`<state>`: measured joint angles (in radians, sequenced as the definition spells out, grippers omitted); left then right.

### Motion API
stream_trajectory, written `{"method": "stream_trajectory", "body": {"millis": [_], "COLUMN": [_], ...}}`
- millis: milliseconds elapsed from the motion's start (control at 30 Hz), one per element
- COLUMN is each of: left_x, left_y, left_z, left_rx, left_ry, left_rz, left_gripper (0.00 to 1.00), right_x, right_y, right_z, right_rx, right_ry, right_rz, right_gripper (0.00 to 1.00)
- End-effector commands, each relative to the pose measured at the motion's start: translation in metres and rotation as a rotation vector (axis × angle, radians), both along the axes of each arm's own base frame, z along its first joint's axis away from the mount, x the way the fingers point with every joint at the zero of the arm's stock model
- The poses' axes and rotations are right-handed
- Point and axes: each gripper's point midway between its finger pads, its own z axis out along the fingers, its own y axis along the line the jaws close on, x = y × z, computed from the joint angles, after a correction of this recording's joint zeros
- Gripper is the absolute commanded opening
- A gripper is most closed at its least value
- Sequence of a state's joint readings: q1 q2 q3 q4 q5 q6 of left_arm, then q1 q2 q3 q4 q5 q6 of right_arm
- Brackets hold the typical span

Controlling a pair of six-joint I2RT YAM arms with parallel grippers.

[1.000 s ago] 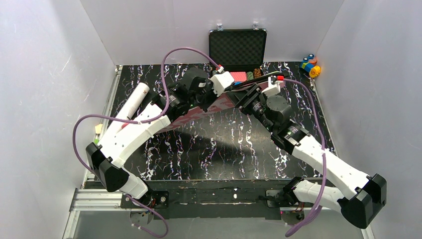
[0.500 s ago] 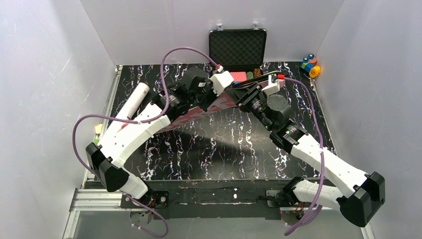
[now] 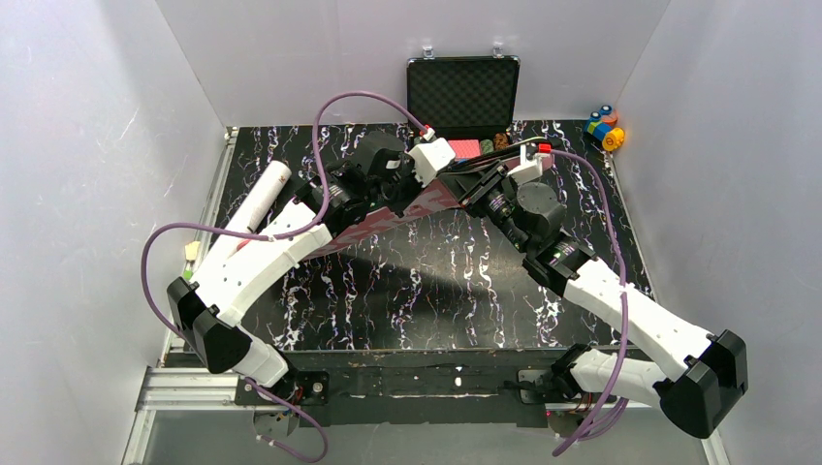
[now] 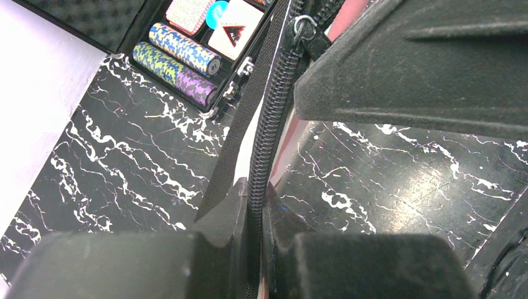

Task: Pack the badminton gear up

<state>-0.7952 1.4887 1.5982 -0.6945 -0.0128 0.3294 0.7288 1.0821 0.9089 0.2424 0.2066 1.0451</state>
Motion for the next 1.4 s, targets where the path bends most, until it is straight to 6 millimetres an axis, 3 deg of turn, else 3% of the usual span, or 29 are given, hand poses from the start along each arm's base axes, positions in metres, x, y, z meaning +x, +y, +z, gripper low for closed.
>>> {"method": "stream_trajectory", "body": {"millis": [0, 533, 900, 1367], "left_x": [-0.007, -0.008, -0.011, -0.012], "left_y": [-0.007, -0.006, -0.003, -0.002], "left_z": [0.039, 0.035, 0.034, 0.032], "left_rx": [-0.114, -0.099, -0.084, -0.069], "left_ry": [-0.071, -0.07, -0.079, -0.086], "left_rz": [-0.041, -0.046, -0.057, -0.075], "left_gripper": [0.0, 0.0, 0.0, 0.0], "right_x": [-0.005, -0.016, -0.021, -0.052], "right_y": [-0.003, -0.023, -0.059, -0.125], "right_z": [0.051, 0.064, 0.069, 0.067], "right_rx": [0.096, 0.073, 0.001, -0.127], "right_ry": [-0.103, -0.131, -0.129, -0.108], "right_rz": [-0.003, -0.039, -0.122, -0.219], "right_gripper": [0.25, 0.02, 0.01, 0.01]}}
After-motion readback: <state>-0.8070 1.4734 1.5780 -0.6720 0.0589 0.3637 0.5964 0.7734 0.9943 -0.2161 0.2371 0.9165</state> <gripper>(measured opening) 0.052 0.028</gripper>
